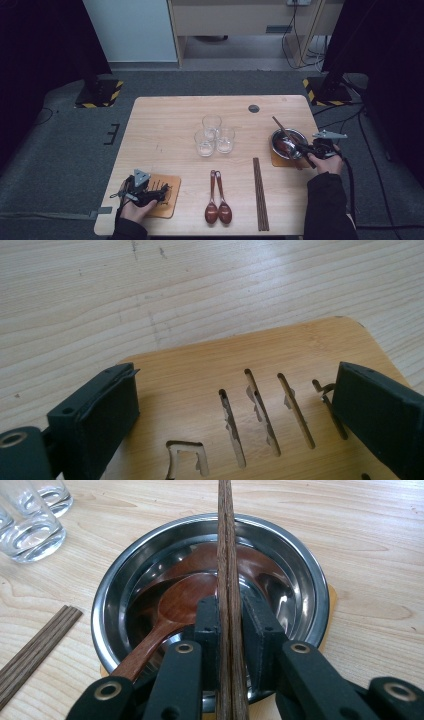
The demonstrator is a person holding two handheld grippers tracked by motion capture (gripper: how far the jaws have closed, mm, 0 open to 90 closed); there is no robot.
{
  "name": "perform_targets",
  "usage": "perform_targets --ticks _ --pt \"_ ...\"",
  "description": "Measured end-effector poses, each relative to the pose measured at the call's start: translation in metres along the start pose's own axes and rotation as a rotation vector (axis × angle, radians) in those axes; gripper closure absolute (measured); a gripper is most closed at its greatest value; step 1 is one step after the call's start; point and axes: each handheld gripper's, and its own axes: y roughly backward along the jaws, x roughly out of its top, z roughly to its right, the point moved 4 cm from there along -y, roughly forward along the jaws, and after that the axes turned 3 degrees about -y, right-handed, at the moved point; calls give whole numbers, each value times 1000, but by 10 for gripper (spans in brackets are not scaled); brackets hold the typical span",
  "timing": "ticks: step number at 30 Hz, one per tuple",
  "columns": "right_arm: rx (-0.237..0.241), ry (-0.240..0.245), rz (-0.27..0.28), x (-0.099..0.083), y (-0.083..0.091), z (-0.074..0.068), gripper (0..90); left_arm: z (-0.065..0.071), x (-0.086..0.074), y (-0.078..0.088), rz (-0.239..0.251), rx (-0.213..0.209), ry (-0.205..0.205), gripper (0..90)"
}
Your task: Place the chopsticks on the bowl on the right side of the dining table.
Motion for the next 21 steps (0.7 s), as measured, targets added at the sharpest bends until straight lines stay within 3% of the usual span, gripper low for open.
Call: perform_targets --ticks 13,21 --pt "36 38 -18 0 -1 -6 775 0 0 0 0 0 0 38" --pt "32 28 0 3 2 -5 679 0 0 0 0 0 0 38"
